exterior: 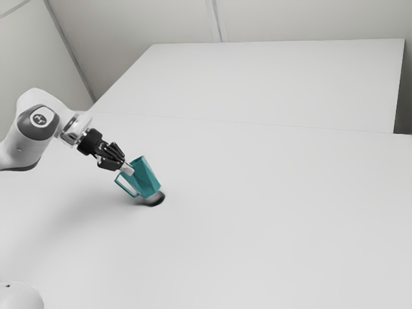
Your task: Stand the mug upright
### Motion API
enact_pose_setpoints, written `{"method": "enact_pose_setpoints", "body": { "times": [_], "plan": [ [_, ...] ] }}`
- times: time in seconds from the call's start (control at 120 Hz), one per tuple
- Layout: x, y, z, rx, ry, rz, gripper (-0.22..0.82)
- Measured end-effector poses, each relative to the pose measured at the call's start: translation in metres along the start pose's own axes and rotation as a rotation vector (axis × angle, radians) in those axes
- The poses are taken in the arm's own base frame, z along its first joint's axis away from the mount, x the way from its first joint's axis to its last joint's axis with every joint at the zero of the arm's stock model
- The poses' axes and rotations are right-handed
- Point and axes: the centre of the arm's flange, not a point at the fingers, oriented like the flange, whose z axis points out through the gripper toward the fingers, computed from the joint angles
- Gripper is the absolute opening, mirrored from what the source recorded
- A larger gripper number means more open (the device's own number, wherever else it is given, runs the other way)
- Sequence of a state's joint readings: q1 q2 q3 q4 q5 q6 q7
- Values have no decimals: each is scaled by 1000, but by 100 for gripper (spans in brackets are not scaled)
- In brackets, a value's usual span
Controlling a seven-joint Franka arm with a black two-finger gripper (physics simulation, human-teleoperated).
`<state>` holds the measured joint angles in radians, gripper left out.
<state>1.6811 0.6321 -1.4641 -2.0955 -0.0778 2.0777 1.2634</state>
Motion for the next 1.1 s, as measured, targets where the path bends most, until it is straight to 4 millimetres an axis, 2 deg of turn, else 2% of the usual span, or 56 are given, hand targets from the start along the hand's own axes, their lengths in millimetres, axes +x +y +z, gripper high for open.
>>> {"method": "enact_pose_setpoints", "body": {
  "times": [0.3,0.8,0.967,1.033,1.1],
  "plan": [
    [2,1,4,2,-36,-37,-4],
    [11,5,11,-20,-36,-72,23],
    [30,12,7,-16,-31,-51,27],
    [42,13,-3,5,-34,-38,28],
    [58,12,-21,51,-50,-26,30]
  ]
}}
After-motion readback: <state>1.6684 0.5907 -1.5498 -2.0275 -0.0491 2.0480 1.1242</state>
